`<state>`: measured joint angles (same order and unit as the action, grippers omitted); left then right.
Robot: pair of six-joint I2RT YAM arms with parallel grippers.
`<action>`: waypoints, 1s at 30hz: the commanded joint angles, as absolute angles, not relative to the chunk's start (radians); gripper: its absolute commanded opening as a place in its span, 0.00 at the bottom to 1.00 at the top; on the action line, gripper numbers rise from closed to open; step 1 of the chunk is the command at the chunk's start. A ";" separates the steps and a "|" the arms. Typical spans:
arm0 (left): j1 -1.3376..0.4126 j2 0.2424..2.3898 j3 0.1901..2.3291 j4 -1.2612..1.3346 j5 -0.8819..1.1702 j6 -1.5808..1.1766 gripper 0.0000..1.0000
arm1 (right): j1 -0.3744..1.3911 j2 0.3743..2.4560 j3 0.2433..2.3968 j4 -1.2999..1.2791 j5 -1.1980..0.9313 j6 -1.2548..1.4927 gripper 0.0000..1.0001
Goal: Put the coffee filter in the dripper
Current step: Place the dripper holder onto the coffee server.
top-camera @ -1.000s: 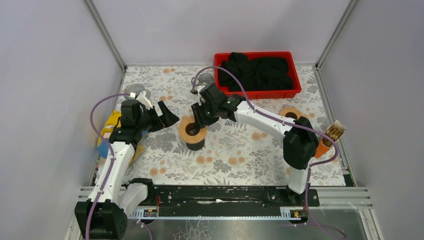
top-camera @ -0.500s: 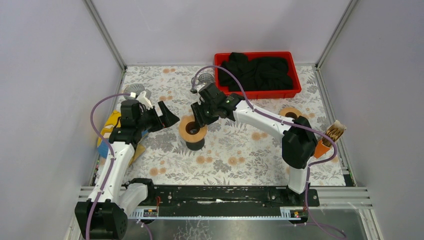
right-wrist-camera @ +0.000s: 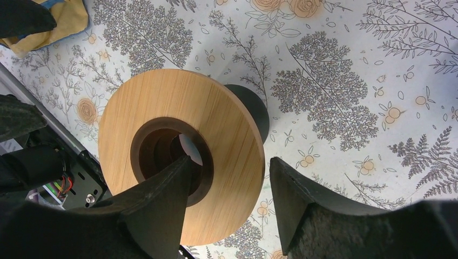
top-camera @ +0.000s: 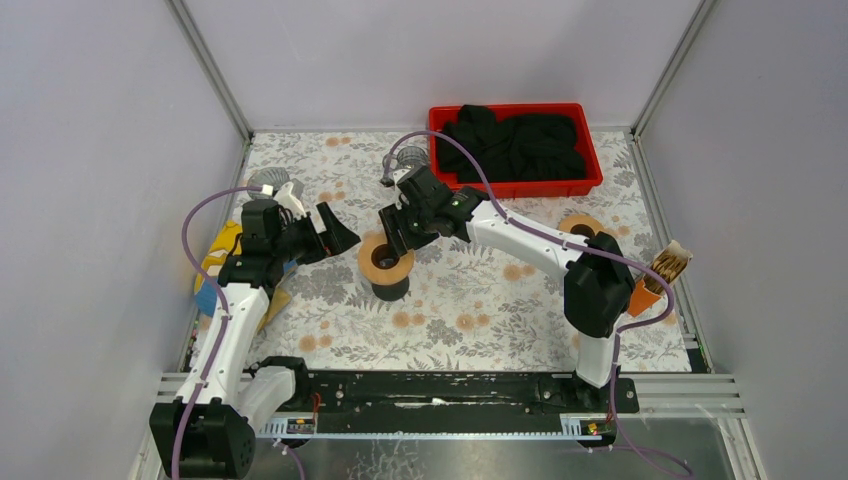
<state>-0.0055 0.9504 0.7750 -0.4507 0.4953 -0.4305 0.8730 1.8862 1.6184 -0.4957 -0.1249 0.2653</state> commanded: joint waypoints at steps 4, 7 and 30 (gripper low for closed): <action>0.002 0.952 0.774 -0.443 0.535 -0.409 1.00 | 0.887 1.829 1.652 -0.462 -0.174 0.256 0.63; 0.001 0.952 0.771 -0.440 0.542 -0.410 1.00 | 0.888 1.830 1.652 -0.459 -0.187 0.258 0.63; 0.000 1.007 0.879 -0.447 0.555 -0.420 1.00 | 0.822 1.670 1.577 -0.466 0.088 0.128 0.86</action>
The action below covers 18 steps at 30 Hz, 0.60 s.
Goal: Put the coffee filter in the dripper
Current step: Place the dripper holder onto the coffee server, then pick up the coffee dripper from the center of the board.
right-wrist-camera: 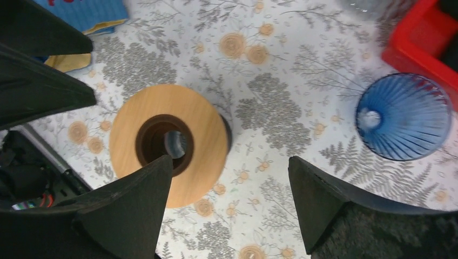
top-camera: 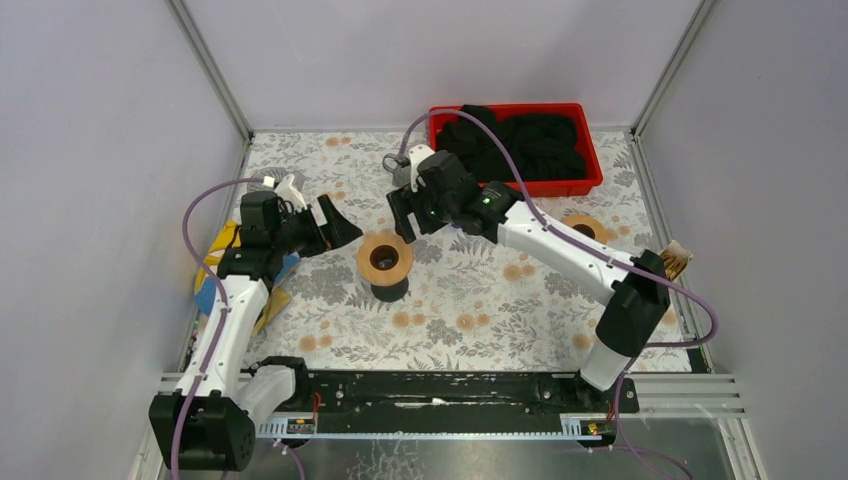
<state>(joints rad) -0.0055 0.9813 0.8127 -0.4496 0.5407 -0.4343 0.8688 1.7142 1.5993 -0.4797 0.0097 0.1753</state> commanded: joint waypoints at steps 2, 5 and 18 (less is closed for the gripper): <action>0.000 1.024 0.900 -0.452 0.556 -0.412 1.00 | 0.767 1.669 1.555 -0.453 0.071 0.132 0.86; 0.000 1.040 0.899 -0.439 0.554 -0.391 1.00 | 0.691 1.639 1.519 -0.423 0.065 0.133 0.86; 0.000 1.055 0.849 -0.425 0.559 -0.348 1.00 | 0.438 1.807 1.512 -0.352 -0.094 0.172 0.83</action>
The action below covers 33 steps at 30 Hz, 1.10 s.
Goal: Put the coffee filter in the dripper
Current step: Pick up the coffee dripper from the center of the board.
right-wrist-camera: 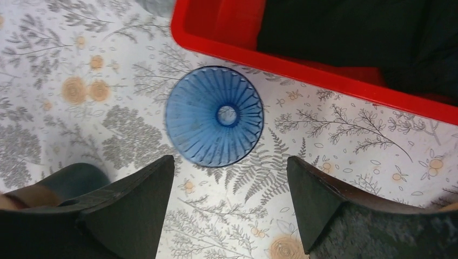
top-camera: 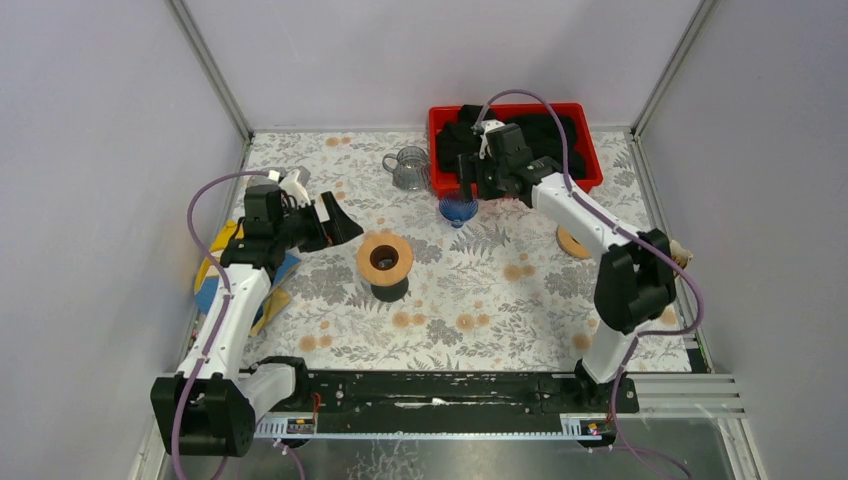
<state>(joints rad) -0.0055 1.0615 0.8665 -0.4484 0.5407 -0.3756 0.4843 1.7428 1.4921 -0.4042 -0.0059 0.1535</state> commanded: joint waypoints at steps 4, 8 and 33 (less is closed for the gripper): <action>0.000 1.053 0.837 -0.422 0.565 -0.350 1.00 | 0.416 1.889 1.559 -0.350 -0.130 0.179 0.79; 0.001 1.053 0.833 -0.421 0.563 -0.351 1.00 | 0.385 1.950 1.579 -0.322 -0.164 0.203 0.72; 0.001 1.039 0.816 -0.405 0.599 -0.358 1.00 | 0.376 2.005 1.603 -0.338 -0.201 0.235 0.08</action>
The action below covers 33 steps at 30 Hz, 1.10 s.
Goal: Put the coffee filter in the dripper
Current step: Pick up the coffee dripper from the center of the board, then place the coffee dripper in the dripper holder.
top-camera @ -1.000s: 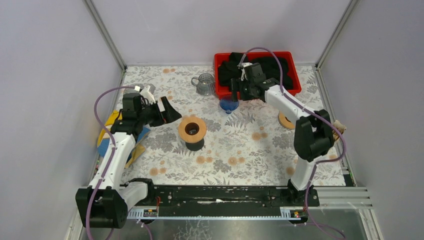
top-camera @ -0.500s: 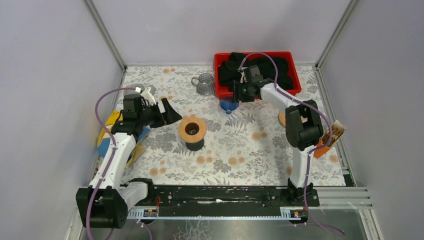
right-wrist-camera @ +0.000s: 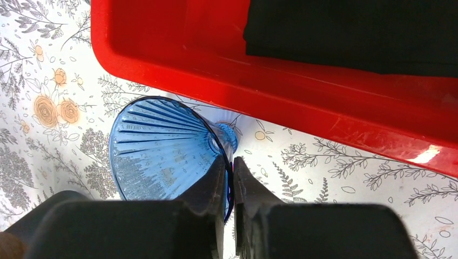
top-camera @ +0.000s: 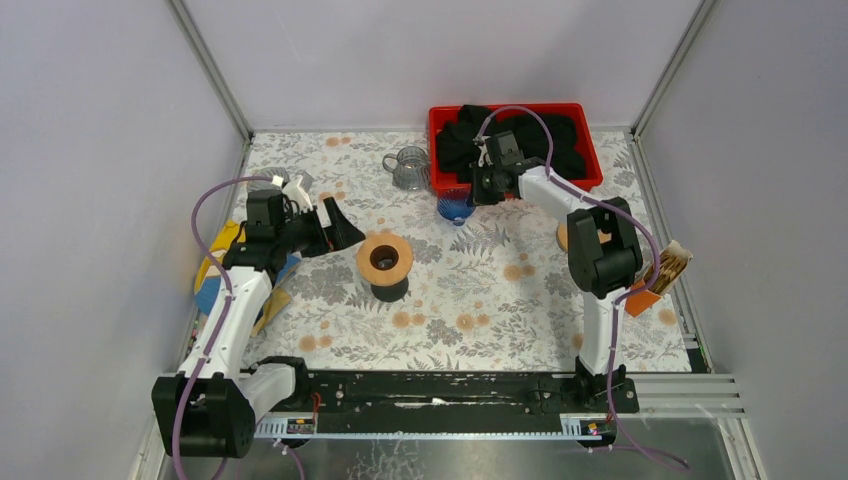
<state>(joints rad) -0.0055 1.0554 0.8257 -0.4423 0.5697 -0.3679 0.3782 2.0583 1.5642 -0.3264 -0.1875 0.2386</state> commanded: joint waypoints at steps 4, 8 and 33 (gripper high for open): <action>0.001 1.036 0.816 -0.401 0.605 -0.360 1.00 | 0.377 1.961 1.583 -0.351 -0.217 0.240 0.04; 0.002 1.037 0.815 -0.394 0.605 -0.364 1.00 | 0.376 1.903 1.550 -0.356 -0.238 0.257 0.03; -0.220 0.915 0.840 -0.344 0.511 -0.607 1.00 | 0.533 1.527 1.459 -0.451 -0.278 0.402 0.01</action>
